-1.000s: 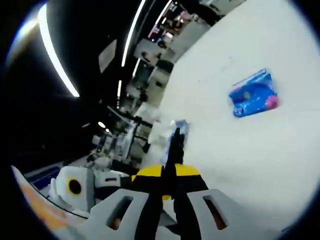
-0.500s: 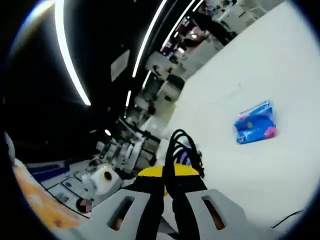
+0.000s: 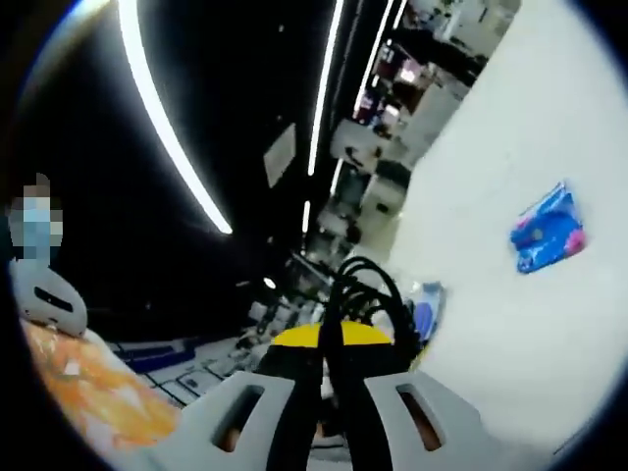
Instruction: Arrange the tabletop items into an orderly group along one side of the table until the central work area is clear of visible clutter.
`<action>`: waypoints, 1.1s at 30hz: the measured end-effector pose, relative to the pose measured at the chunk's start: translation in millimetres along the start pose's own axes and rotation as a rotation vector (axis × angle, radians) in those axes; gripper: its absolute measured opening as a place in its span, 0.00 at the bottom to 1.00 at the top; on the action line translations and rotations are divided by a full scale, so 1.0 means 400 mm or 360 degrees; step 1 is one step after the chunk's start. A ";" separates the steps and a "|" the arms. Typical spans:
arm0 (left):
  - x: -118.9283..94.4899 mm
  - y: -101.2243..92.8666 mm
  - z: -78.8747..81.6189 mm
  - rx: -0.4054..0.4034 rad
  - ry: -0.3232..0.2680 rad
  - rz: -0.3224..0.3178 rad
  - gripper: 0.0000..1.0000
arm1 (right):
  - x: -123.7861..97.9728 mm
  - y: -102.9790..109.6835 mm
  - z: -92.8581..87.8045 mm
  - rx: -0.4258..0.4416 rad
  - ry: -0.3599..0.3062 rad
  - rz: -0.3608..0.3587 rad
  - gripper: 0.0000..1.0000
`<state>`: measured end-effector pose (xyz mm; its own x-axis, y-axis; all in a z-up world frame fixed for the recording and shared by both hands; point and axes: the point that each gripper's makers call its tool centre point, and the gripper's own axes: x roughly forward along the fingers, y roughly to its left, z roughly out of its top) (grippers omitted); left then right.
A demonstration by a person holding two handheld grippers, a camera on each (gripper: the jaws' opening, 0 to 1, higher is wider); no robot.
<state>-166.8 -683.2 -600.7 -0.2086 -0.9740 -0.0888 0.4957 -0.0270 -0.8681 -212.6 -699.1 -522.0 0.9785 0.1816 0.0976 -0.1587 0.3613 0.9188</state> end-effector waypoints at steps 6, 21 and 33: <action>0.033 -0.006 -0.021 -0.0029 0.0054 -0.0037 0.30 | -0.011 -0.007 0.015 -0.0036 -0.0060 -0.0035 0.01; -0.001 0.116 -0.017 0.0126 0.0121 0.0359 0.15 | -0.054 -0.261 -0.024 -0.0157 0.0094 -0.0712 0.01; 0.031 0.241 -0.043 0.0150 0.0305 0.0601 0.15 | -0.039 -0.424 -0.044 -0.0263 0.0238 -0.0985 0.01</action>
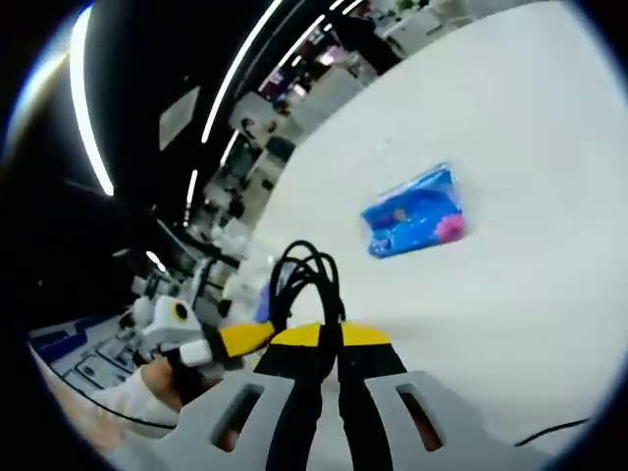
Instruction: Arrange the tabletop items into an orderly group along one side of the table until the central work area is clear of visible clutter.
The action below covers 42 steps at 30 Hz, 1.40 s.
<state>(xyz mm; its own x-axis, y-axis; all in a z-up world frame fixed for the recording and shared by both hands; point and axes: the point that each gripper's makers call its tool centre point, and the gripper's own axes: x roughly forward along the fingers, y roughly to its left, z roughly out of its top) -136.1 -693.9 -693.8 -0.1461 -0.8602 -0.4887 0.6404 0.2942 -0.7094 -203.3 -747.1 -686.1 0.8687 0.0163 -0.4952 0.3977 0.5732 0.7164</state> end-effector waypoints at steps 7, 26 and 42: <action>0.055 0.029 -0.011 0.0100 0.0099 0.0069 0.16 | 0.035 -0.070 -0.003 -0.0165 0.0055 -0.0173 0.02; 0.134 0.107 -0.047 0.0294 0.0317 0.0324 0.17 | 0.090 -0.167 -0.033 -0.0255 0.0188 -0.0381 0.04; 0.130 0.102 -0.040 0.0415 0.0311 0.0324 0.06 | 0.080 -0.184 -0.023 -0.0368 0.0170 -0.0422 0.08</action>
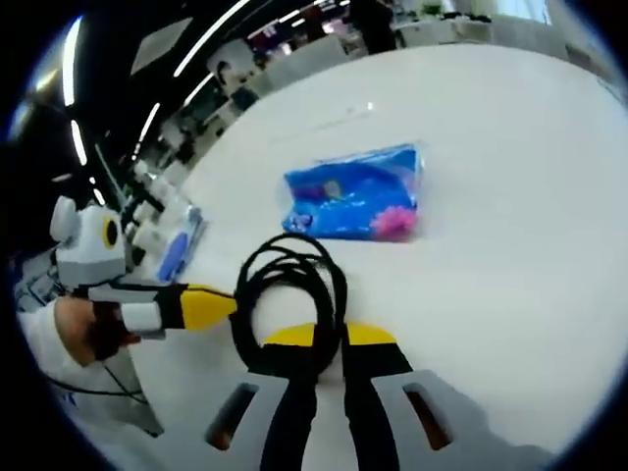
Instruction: Arrange the tabletop items into an orderly group along one side of the table until the central work area is clear of visible clutter.
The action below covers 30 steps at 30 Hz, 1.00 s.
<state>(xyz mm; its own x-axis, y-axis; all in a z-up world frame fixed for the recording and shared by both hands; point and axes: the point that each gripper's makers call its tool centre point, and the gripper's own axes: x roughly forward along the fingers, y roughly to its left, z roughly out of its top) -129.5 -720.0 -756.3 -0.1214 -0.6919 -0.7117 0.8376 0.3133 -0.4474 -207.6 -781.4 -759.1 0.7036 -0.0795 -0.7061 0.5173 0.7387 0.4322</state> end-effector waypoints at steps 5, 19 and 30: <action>-0.030 0.012 0.011 0.0089 -0.0043 0.0046 0.16 | -0.025 -0.002 0.018 -0.0013 -0.0057 0.0017 0.15; -0.158 0.042 0.034 0.0320 -0.0173 0.0175 0.62 | -0.135 0.047 0.041 -0.0191 -0.0197 0.0138 0.45; -0.243 0.076 0.025 0.0262 -0.0253 0.0278 0.76 | -0.197 0.067 0.045 -0.0298 -0.0249 0.0183 0.58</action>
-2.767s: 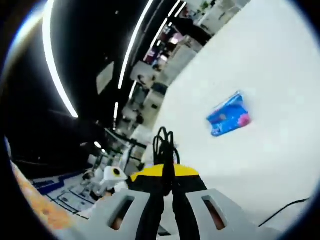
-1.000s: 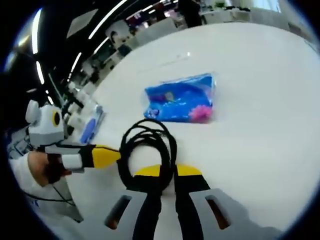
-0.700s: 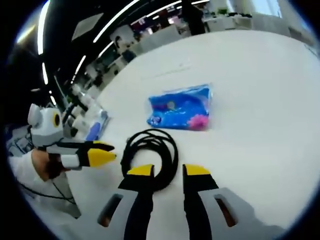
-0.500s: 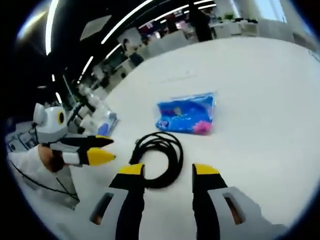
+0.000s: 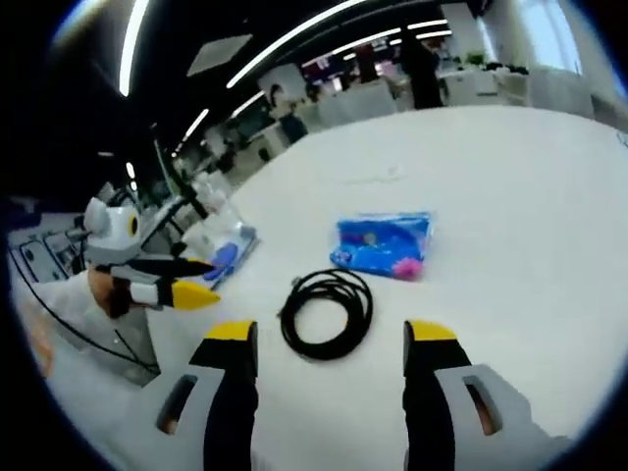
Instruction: Arrange the tabletop items into an orderly group along one side of the table until the central work area is clear of visible clutter.
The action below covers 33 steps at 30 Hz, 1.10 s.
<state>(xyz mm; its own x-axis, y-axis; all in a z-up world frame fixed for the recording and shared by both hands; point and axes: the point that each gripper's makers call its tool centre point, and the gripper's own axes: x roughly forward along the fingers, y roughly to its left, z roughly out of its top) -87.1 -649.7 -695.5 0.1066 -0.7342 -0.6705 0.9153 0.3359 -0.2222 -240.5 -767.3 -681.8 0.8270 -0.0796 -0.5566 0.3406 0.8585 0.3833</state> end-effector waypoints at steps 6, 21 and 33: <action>-0.032 0.029 -0.015 -0.0016 -0.0010 0.0051 0.74 | -0.018 0.002 0.006 0.0005 -0.0023 -0.0006 0.57; -0.080 0.088 -0.052 -0.0196 -0.0063 0.0152 0.72 | -0.035 0.016 -0.004 0.0012 -0.0031 0.0002 0.54; -0.126 0.166 -0.101 -0.0319 -0.0082 0.0288 0.72 | -0.024 0.022 0.016 -0.0027 -0.0009 0.0018 0.53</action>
<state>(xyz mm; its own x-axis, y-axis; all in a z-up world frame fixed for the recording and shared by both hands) -47.3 -566.7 -705.1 0.2856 -0.6790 -0.6763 0.7850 0.5706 -0.2412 -242.9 -762.3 -668.4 0.8333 -0.0730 -0.5480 0.3238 0.8679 0.3768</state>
